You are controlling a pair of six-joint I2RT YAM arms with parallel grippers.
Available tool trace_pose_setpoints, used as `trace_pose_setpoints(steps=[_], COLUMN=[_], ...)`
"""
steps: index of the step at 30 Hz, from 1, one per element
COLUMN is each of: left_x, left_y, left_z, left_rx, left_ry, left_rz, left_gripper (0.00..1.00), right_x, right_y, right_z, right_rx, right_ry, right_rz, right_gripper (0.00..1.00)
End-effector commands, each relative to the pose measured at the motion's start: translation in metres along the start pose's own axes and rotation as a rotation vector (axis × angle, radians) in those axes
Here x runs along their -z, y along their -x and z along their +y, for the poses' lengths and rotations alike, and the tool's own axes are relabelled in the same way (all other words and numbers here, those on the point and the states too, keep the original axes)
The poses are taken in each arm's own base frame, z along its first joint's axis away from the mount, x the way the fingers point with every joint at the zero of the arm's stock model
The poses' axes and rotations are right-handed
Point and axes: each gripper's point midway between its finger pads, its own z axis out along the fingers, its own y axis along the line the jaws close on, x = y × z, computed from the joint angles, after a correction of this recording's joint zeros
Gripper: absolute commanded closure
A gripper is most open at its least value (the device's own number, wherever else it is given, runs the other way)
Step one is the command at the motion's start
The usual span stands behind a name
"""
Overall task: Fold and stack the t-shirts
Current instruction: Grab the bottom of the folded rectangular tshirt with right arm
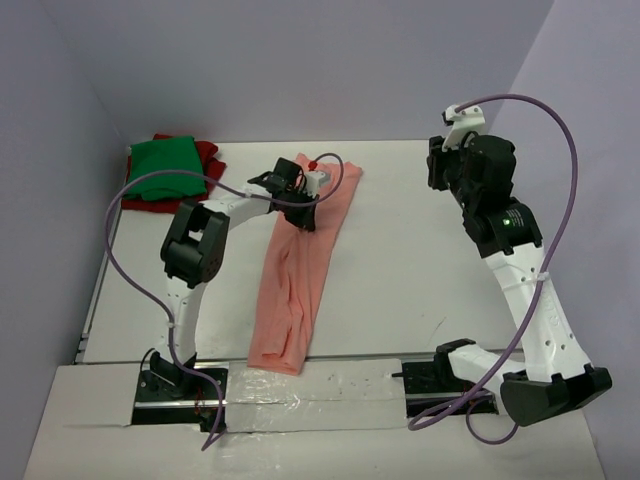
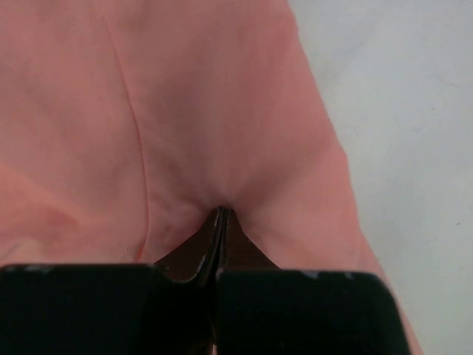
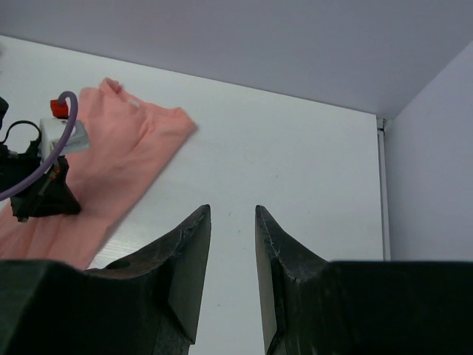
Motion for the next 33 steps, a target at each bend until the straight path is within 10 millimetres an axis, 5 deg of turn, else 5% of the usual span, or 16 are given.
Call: trace_pose_setpoints(steps=[1,9,10,12,13,15,16,22,24,25,28,29,31,32,33], left_x=[0.023,-0.028,-0.029,-0.047,-0.045,-0.061,-0.057,-0.058,-0.050,-0.033,-0.013,0.011,0.032,0.067,0.075], left_y=[-0.004,-0.003,0.016,0.017,0.043,0.046,0.071,0.107,0.114,0.134,0.140,0.157,0.159,0.177,0.166], left_z=[0.018,0.033,0.032,0.034,0.031,0.038,0.038,0.047,0.045,0.039,0.032,0.024,0.016,0.002,-0.002], left_rx=[0.019,0.076,0.093,0.125,0.106,0.126,0.108,0.115,0.118,0.105,0.101,0.081,0.081,0.055,0.061], left_ry=[0.135,0.110,0.101,0.083,0.078,0.085,0.087,0.131,0.135,0.133,0.141,0.147,0.146,0.152,0.153], left_rz=[0.026,0.076,0.035,0.045,0.000,0.000,-0.058,-0.203,-0.243,-0.309,-0.340,-0.386,-0.394,-0.451,-0.431], left_gripper=[1.00,1.00,1.00,1.00,1.00,1.00,1.00,1.00,1.00,1.00,1.00,0.94,0.79,0.60,0.53], right_x=[0.012,0.038,0.041,0.045,0.048,0.053,0.055,0.064,0.063,0.061,0.055,0.053,0.041,0.032,0.028], right_y=[0.003,0.034,0.040,0.042,0.045,0.047,0.048,0.044,0.035,0.027,0.011,0.005,-0.022,-0.040,-0.052], right_z=[-0.009,-0.012,-0.014,-0.016,-0.017,-0.017,-0.016,-0.017,-0.017,-0.016,-0.010,-0.004,0.004,0.019,0.025], right_rx=[-0.001,-0.030,-0.029,-0.030,-0.033,-0.039,-0.040,-0.044,-0.036,-0.033,-0.019,-0.016,-0.013,-0.014,-0.017], right_ry=[-0.028,-0.019,-0.022,-0.031,-0.033,-0.030,-0.026,-0.033,-0.032,-0.032,-0.004,0.026,0.058,0.131,0.162], right_rz=[-0.022,-0.098,-0.111,-0.112,-0.118,-0.123,-0.126,-0.123,-0.104,-0.089,-0.053,-0.041,0.032,0.084,0.122], right_gripper=[0.62,0.62,0.62,0.62,0.62,0.62,0.62,0.62,0.62,0.62,0.58,0.53,0.46,0.42,0.40])
